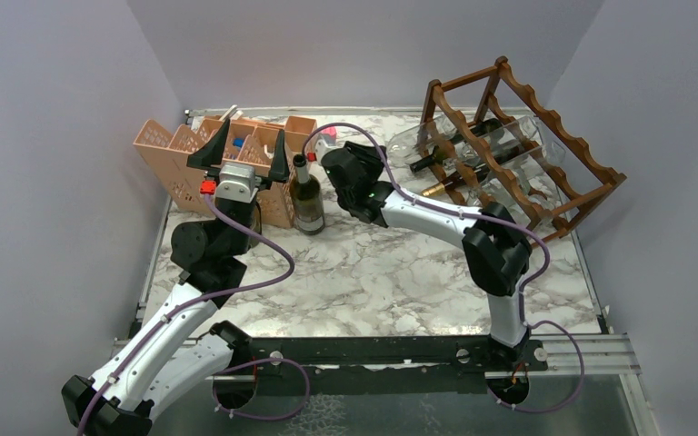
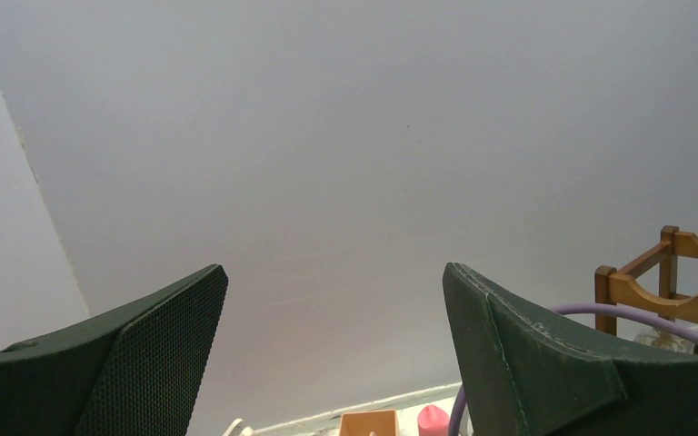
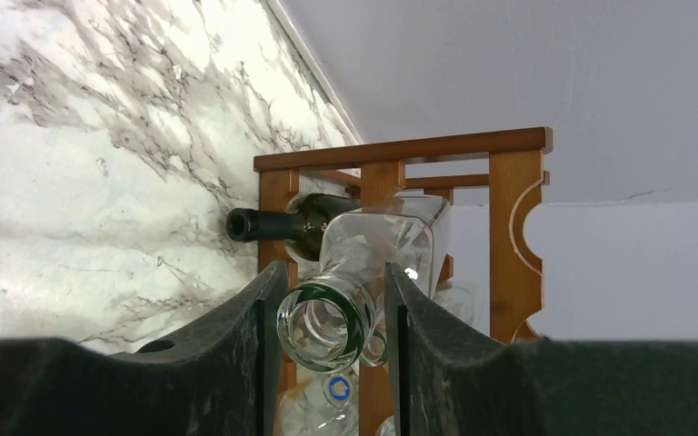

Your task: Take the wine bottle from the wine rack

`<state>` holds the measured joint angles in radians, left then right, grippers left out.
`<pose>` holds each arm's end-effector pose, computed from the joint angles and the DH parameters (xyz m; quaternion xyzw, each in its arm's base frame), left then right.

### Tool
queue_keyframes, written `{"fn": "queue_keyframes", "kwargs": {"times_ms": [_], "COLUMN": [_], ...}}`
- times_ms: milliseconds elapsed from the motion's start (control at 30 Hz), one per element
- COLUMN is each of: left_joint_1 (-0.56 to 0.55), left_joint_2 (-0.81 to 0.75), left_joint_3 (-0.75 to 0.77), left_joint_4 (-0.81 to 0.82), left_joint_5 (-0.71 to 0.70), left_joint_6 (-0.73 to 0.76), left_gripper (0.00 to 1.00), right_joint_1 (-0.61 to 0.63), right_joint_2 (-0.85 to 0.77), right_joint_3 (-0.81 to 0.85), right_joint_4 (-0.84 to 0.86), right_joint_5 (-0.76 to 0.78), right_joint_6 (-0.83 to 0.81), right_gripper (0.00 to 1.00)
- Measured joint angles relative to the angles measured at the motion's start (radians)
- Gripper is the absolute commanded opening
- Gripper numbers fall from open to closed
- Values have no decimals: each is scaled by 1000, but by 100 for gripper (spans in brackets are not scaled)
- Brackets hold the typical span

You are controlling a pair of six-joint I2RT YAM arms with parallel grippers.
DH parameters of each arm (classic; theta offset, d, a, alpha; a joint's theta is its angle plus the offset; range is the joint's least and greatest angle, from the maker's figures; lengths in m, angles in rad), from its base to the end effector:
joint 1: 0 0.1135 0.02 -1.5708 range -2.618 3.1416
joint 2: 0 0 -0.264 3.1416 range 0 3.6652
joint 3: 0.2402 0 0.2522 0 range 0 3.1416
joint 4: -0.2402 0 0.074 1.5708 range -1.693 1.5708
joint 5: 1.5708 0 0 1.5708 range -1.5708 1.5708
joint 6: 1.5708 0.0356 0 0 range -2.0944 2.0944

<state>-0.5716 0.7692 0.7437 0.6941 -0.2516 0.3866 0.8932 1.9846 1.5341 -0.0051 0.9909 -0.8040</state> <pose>0.1409 -0.0801 0.4181 0.0992 0.4359 -0.0280 0.8941 0.3096 0.3372 0.2614 -0.3938 0.6822 -0.3823 0.4830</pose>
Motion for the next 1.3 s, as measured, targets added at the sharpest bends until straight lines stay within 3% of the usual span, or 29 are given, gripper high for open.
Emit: {"fn": "queue_keyframes", "kwargs": {"times_ms": [467,833,1033,1300], "left_joint_1": [0,0,0,0], "left_joint_2": [0,0,0,0], "left_joint_3": [0,0,0,0], "left_joint_4": [0,0,0,0], "left_joint_5": [0,0,0,0], "left_joint_6": [0,0,0,0], "left_gripper": [95,95,95,95], "right_joint_1": [61,70,59,-21], "right_joint_2": [-41,-59,-69,-176], "right_joint_3": [26,2,77,117], "right_joint_4": [-19,168,-12,-261], "right_joint_5": [33,47,-3,-281], "right_joint_6": [34,-60,116,459], "right_gripper": [1,1,1,1]}}
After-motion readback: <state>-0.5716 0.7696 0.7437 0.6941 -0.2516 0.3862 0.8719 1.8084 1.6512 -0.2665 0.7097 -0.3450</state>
